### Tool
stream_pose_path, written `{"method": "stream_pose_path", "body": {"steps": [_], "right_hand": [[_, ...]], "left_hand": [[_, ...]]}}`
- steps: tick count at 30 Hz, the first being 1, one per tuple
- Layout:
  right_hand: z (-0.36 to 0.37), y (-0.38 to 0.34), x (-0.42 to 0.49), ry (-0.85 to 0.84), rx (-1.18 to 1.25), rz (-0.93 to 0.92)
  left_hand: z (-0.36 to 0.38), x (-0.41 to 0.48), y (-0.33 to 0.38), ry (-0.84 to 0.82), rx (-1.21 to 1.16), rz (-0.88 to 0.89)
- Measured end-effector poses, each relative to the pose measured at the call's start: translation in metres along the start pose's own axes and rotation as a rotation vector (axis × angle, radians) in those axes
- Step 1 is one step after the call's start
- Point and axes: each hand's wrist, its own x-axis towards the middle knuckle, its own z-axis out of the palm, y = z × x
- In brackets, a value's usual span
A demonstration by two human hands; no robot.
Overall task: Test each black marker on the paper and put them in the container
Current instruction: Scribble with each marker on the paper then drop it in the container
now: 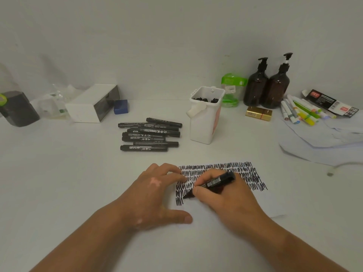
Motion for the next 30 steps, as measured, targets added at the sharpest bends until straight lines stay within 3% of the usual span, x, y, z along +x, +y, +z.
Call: {"method": "stream_pose_path", "body": {"steps": [6, 30], "right_hand": [[-0.0017, -0.0038, 0.0005, -0.054, -0.031, 0.002], [-0.0007, 0.0, 0.0023, 0.018, -0.012, 0.034]], "left_hand": [[0.0005, 0.0005, -0.0004, -0.002, 0.001, -0.001], [0.0001, 0.0016, -0.0012, -0.016, -0.004, -0.018]]}}
